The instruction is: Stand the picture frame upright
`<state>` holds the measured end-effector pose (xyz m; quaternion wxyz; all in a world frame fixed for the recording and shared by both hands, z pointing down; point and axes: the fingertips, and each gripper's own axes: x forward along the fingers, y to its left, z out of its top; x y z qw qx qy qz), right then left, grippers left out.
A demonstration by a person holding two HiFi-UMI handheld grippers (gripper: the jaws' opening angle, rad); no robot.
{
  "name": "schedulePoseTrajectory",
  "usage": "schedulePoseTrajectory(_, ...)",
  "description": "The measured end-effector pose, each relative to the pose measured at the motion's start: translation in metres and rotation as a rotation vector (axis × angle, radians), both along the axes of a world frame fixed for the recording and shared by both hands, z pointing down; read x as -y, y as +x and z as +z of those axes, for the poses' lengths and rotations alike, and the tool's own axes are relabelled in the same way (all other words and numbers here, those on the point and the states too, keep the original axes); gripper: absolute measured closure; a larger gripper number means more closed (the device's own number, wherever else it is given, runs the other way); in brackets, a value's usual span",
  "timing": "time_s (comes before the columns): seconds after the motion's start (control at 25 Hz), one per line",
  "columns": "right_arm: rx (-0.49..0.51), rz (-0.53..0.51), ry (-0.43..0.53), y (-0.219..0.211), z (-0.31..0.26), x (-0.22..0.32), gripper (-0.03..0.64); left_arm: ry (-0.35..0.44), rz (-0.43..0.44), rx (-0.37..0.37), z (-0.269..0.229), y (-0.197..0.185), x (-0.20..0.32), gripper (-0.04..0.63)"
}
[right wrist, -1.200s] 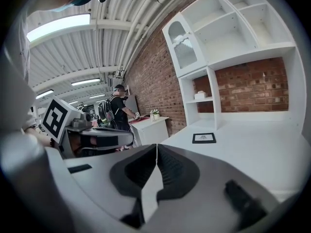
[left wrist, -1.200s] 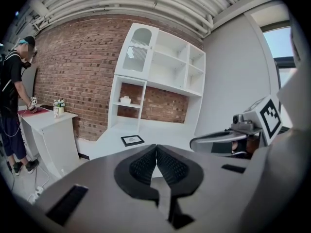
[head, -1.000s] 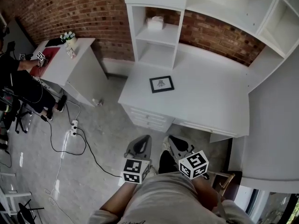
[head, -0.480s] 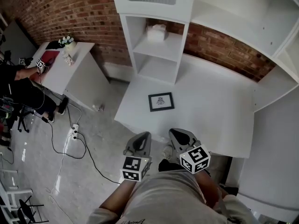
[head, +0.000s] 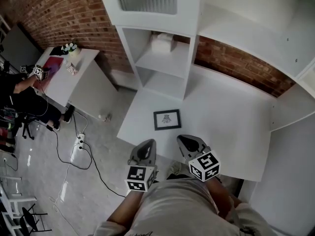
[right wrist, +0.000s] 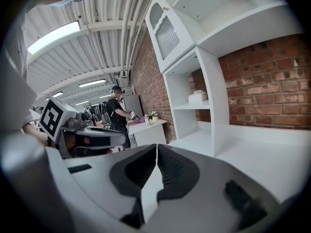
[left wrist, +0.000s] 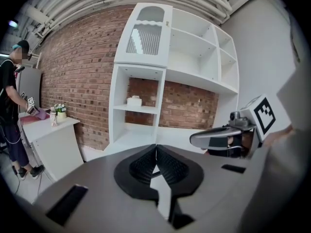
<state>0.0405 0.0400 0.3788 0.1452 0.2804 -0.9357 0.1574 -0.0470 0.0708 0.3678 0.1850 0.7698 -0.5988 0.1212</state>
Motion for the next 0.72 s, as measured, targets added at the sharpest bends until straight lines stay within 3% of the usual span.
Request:
schedulePoseTrajectory(0.44,0.002,0.003,-0.057,-0.007,0.015,0.028,0.588,-0.024,-0.027,-0.001,0.008,-0.014,0.021,0.580)
schedulePoseTrajectory(0.72,-0.033,0.070,-0.082,-0.009,0.027,0.047,0.588,-0.055,0.041,-0.019,0.024,-0.022,0.046,0.580)
